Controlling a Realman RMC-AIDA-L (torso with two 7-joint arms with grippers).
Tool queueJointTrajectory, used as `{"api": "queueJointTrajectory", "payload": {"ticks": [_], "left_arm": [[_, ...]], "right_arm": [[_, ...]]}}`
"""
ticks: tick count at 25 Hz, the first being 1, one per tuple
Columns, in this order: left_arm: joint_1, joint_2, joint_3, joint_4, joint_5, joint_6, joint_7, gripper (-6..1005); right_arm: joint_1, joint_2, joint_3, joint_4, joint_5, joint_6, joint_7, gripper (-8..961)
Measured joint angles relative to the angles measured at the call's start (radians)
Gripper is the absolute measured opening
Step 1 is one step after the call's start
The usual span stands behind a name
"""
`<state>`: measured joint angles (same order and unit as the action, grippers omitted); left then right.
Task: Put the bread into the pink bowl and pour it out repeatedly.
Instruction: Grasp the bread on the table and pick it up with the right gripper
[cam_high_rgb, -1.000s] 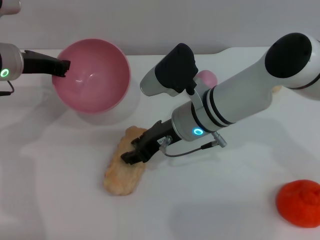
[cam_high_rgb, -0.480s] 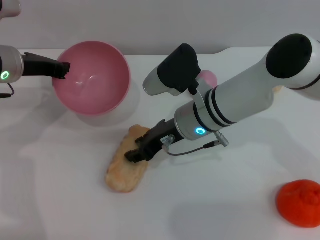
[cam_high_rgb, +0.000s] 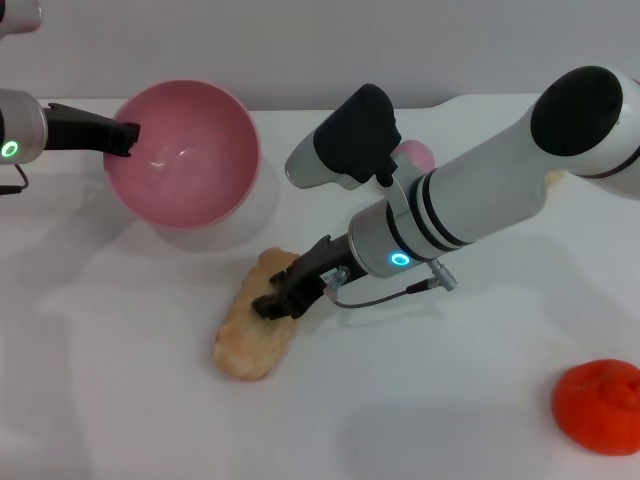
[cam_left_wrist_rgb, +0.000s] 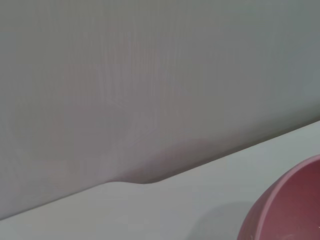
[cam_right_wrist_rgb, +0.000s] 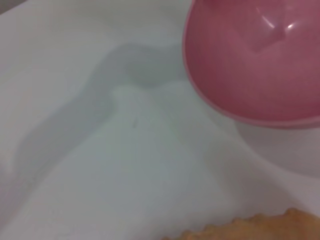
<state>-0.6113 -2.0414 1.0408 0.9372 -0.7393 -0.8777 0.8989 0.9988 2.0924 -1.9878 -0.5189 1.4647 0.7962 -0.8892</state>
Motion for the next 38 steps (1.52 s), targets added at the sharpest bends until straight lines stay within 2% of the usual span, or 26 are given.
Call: {"api": "queueJointTrajectory", "payload": {"ticks": [2,7,24,38], "left_arm": [[0.0,0.001,0.001,0.0,0.0,0.001,0.0,45],[-0.001,0.003,-0.002,0.0,0.0,0.003,0.0,45],[-0.001,0.003,0.0,0.0,0.0,0.009,0.0,45],[0.002,0.002,0.001,0.0,0.0,0.009,0.0,45]], "right_arm": [[0.0,0.0,0.0,-0.001,-0.004,-0.001,0.0,450],[0.001,-0.001,0.0,-0.002,-0.015,-0.002,0.0,306],[0.012,-0.002,-0.011,-0.005,-0.02,-0.003,-0.005,210],[0.007,-0.002,-0.012,-0.008,-0.02,-0.003,-0.005,74]]}}
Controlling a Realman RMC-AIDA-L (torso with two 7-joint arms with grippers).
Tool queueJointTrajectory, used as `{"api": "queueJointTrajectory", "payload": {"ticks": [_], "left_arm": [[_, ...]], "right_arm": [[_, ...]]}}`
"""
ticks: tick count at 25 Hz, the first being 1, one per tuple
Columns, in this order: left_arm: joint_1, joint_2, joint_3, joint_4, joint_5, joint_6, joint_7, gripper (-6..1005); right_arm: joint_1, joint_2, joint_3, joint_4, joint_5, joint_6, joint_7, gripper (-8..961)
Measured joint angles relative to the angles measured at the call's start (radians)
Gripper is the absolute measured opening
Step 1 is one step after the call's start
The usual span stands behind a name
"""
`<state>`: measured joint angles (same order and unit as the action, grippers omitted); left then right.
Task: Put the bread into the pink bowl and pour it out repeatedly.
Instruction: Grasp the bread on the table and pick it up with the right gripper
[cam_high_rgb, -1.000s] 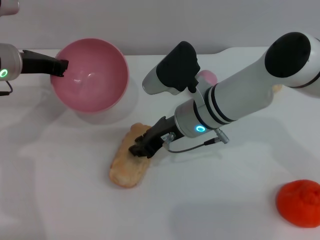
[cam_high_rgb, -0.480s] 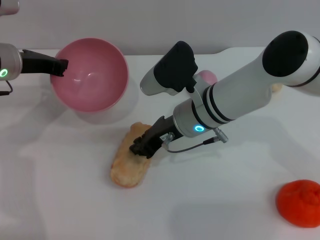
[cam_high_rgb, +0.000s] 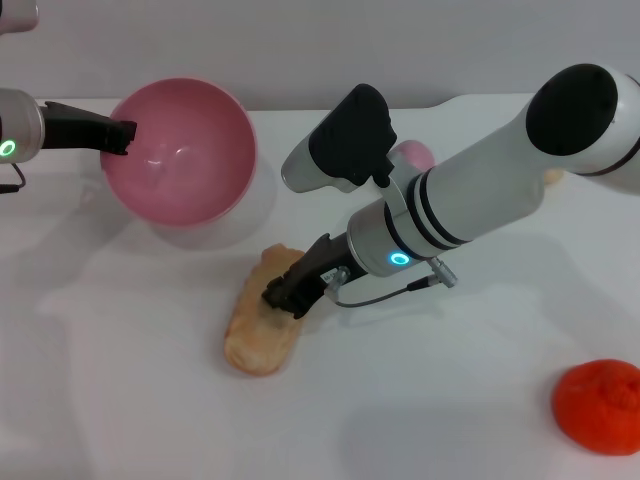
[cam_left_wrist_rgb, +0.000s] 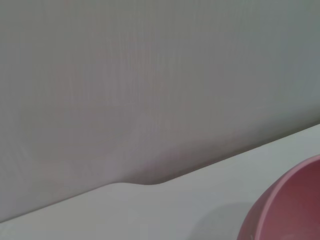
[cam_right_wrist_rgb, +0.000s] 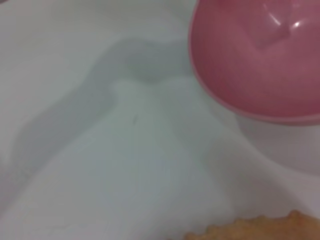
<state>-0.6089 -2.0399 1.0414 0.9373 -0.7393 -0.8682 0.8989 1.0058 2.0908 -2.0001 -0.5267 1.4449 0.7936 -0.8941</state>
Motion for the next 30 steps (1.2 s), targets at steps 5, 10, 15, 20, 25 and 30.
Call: {"api": "queueJointTrajectory", "payload": {"ticks": [5,10,15,20,25,30], "left_arm": [[0.0,0.0,0.001,0.0,0.0,0.0,0.0,45],[-0.001,-0.002,0.002,0.0,0.0,0.0,0.0,45],[0.0,0.002,-0.002,-0.007,0.0,0.004,0.0,45],[0.001,0.011,-0.007,-0.015,0.0,0.007,0.0,45],[-0.006,0.019,-0.029,-0.035,0.0,0.007,-0.003,45],[-0.007,0.023,-0.031,-0.038,-0.003,0.002,-0.011,45]], "right_arm": [[-0.004,0.0,0.0,0.0,0.0,0.002,0.0,45],[-0.01,0.0,0.0,0.0,0.001,0.003,0.0,43],[-0.02,-0.005,-0.008,-0.032,0.0,0.009,-0.002,40],[-0.056,-0.014,-0.004,-0.096,-0.053,0.021,0.0,38],[-0.127,-0.014,0.02,-0.212,-0.194,0.017,0.04,38],[-0.229,-0.021,0.079,-0.355,-0.29,0.026,0.039,32]]}}
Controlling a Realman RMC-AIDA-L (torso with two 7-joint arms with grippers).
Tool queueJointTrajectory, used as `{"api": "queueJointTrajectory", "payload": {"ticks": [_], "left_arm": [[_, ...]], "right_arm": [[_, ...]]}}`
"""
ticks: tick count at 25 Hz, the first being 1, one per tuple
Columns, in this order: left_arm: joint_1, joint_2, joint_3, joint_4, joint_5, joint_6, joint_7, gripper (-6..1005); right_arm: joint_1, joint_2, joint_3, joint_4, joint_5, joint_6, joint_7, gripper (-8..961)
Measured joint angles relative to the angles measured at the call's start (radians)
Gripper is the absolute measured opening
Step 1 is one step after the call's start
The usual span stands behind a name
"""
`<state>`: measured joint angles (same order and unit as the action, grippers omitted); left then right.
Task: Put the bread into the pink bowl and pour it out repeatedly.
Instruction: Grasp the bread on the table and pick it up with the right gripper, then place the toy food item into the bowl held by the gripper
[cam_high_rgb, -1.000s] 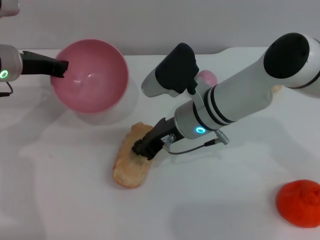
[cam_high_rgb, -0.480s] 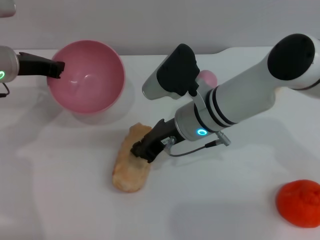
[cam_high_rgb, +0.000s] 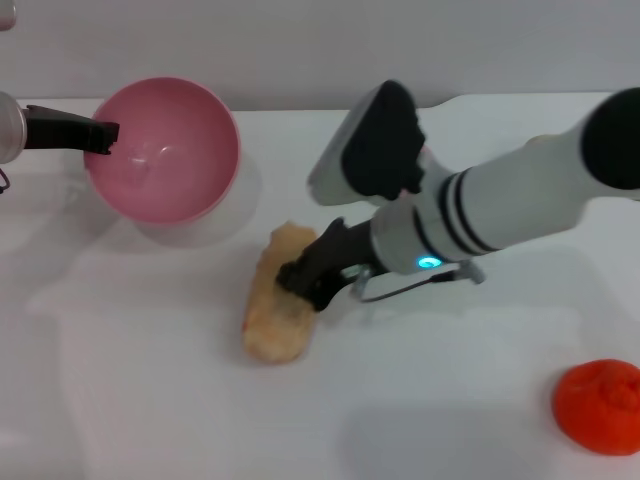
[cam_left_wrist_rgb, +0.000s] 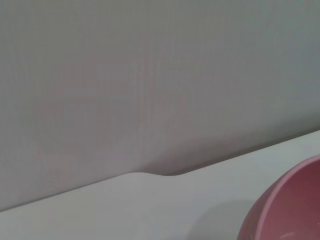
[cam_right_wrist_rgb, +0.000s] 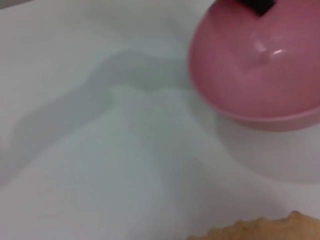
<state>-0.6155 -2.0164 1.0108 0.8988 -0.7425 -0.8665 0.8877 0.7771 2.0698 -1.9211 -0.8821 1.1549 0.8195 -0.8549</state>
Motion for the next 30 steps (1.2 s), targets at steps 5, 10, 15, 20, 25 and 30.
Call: {"api": "queueJointTrajectory", "payload": {"ticks": [5,10,15,20,25,30], "left_arm": [[0.0,-0.001,0.0,0.0,-0.003,-0.003,-0.004,45],[-0.002,-0.001,0.0,-0.001,-0.001,-0.005,-0.018,45],[-0.003,0.004,0.0,-0.002,0.003,-0.005,-0.028,45],[-0.004,0.005,-0.004,-0.003,0.003,-0.005,-0.03,45],[-0.006,-0.001,-0.005,-0.003,0.003,-0.01,-0.03,45],[-0.014,-0.014,0.004,-0.003,0.003,-0.026,-0.03,45]], "right_arm": [[-0.105,0.003,0.102,-0.145,-0.134,0.029,0.003,33],[-0.149,0.003,0.15,-0.232,-0.192,0.065,-0.001,33],[-0.2,0.006,0.188,-0.366,-0.309,0.141,0.005,26],[-0.235,0.008,0.264,-0.481,-0.333,0.201,0.004,26],[-0.256,0.008,0.296,-0.584,-0.376,0.211,0.001,27],[-0.252,0.006,0.309,-0.658,-0.391,0.221,0.001,26]]}}
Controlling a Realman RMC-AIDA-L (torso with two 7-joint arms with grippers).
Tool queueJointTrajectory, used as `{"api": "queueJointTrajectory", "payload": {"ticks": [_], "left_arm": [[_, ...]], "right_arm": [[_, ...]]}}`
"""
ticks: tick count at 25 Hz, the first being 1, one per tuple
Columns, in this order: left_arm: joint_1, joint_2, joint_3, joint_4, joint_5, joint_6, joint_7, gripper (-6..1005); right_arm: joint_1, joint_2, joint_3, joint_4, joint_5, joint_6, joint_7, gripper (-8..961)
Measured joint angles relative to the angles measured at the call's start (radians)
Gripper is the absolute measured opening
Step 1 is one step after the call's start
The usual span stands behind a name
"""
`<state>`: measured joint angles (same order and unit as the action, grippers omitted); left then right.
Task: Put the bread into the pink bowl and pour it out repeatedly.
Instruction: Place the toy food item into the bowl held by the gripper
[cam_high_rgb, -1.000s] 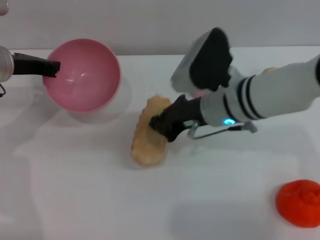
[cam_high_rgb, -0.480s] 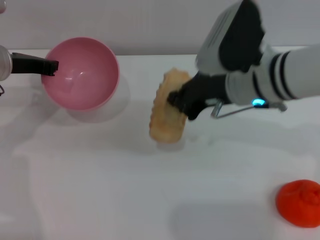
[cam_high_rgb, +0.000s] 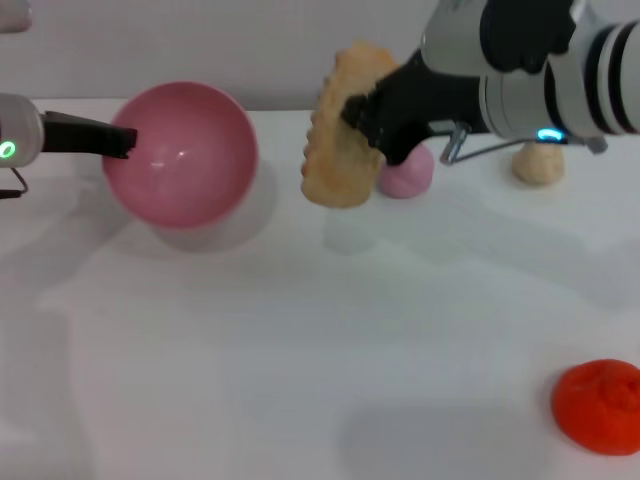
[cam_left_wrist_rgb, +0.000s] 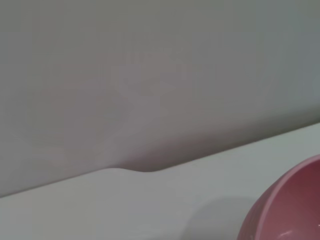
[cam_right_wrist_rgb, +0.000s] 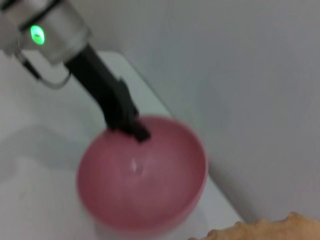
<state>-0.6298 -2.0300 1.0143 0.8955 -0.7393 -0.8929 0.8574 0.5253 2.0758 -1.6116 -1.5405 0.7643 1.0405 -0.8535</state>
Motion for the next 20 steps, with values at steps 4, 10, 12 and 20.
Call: {"api": "queueJointTrajectory", "payload": {"ticks": [4,10,12,20], "left_arm": [[-0.008,-0.013,0.003,0.0,0.001,-0.02,0.0,45],[-0.014,-0.022,0.021,0.001,-0.001,-0.044,0.0,46],[-0.014,-0.024,0.03,0.001,-0.006,-0.054,0.0,46],[-0.016,-0.028,0.134,0.0,-0.077,-0.081,-0.002,46]], "right_arm": [[0.013,-0.003,0.004,-0.048,-0.001,0.008,-0.001,23],[0.047,-0.005,0.006,-0.067,-0.003,0.006,-0.017,23],[0.057,-0.005,0.005,-0.057,-0.003,0.003,-0.026,24],[0.088,0.0,-0.01,0.029,0.005,-0.027,-0.052,24]]}}
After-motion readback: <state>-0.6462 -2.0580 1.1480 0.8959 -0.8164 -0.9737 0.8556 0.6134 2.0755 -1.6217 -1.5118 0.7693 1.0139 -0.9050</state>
